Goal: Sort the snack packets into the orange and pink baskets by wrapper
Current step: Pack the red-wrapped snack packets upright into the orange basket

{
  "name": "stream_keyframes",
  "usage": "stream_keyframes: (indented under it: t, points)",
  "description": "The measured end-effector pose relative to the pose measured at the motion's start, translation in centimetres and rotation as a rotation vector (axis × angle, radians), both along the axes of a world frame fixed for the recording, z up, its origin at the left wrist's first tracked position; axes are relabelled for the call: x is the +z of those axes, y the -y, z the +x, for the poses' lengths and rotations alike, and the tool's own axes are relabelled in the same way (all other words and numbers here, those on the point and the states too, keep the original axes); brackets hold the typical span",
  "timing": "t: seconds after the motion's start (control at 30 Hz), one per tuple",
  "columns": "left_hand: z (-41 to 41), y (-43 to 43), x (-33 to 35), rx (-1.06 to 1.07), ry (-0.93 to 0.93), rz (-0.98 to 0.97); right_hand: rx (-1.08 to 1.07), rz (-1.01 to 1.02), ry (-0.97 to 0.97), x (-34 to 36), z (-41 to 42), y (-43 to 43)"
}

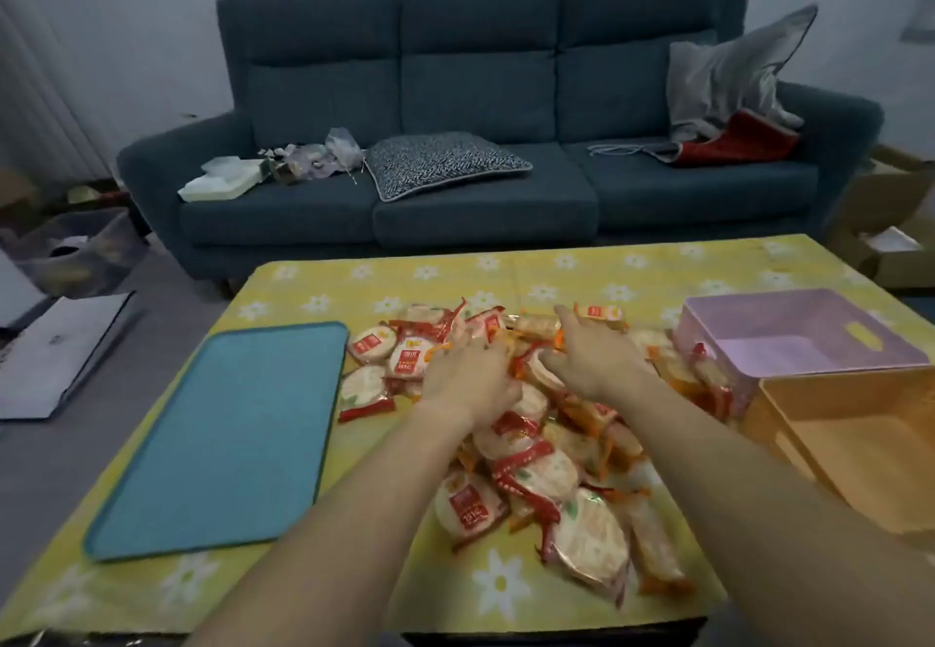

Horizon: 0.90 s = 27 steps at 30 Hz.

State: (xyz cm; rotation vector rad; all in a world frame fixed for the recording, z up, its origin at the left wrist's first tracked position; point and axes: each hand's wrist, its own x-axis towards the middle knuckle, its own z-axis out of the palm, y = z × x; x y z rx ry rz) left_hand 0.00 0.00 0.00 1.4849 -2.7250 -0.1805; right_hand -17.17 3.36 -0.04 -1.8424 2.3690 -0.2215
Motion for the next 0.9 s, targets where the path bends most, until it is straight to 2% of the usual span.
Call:
stream_keyframes:
  t: [0.13,0.27,0.4,0.43,0.5,0.63,0.67,0.73,0.8,0.9]
  points:
    - [-1.6,-0.4,-4.6,0.092,0.065,0.019,-0.025,0.051,-0.06,-4.1,0.1,1.2]
    - [-2.3,0.9,-5.9,0.142,0.047,0.17,-0.033,0.021,-0.031,-6.2,0.3,1.8]
    - [-1.6,2.1,-4.9,0.189,-0.221,0.312,-0.093,-0.142,0.025,-4.7,-0.3,2.1]
    - [-1.1,2.4,-4.6,0.201,-0.318,0.338,-0.121,-0.188,0.083,-4.1,-0.5,2.0]
    - [0.2,2.6,-3.6,0.263,-0.547,0.389,-0.193,-0.285,0.321,-2.8,-0.6,1.6]
    - [2.3,2.2,-1.4,0.43,-1.171,0.742,-0.346,-0.359,0.883,-1.1,0.3,-0.3]
    - [2.5,1.9,-1.4,0.428,-1.268,0.788,-0.358,-0.335,1.031,-0.9,0.8,-0.5]
    - [2.5,0.8,-1.3,0.387,-1.304,0.785,-0.315,-0.221,1.278,-0.7,2.2,-1.1]
    - [2.4,-0.4,-1.3,0.371,-1.269,0.785,-0.242,-0.098,1.388,-0.5,3.6,-1.5]
    - [2.9,-1.4,-1.4,0.367,-1.235,0.851,-0.144,-0.021,1.307,-0.3,4.0,-2.6]
